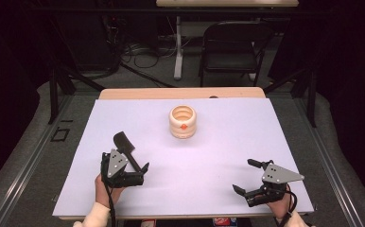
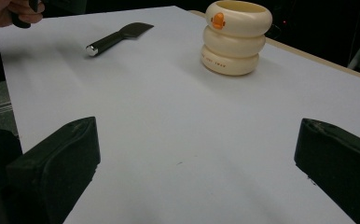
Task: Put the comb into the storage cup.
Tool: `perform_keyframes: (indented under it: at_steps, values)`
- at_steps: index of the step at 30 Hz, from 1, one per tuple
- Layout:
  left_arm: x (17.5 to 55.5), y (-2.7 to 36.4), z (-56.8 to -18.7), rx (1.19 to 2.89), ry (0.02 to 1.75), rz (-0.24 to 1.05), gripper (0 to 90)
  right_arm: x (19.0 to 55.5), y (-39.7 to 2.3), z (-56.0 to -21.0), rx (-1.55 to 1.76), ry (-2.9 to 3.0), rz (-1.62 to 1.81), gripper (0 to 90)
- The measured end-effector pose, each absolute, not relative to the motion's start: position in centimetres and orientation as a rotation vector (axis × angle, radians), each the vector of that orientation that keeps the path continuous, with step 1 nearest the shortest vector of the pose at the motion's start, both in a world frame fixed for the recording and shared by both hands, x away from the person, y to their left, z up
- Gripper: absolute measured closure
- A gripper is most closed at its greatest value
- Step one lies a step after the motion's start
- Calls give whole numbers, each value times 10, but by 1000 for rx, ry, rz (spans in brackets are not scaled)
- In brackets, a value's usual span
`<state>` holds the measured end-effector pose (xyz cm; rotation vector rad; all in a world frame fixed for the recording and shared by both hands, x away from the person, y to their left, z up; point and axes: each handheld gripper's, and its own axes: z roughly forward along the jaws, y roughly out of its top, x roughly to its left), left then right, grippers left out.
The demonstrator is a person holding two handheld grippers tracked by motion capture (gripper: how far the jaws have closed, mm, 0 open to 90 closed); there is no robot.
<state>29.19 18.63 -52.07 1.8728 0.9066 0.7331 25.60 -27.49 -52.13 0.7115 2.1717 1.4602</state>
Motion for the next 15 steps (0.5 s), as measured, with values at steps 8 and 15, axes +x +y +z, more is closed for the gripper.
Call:
perform_keyframes:
  at_steps: [8,15]
  values:
    - [301,180,-524,1906,924,711,1,257,-274,-522,716,2174,1463,0]
    - [306,173,-527,1950,913,688,91,256,-274,-521,709,2177,1460,0]
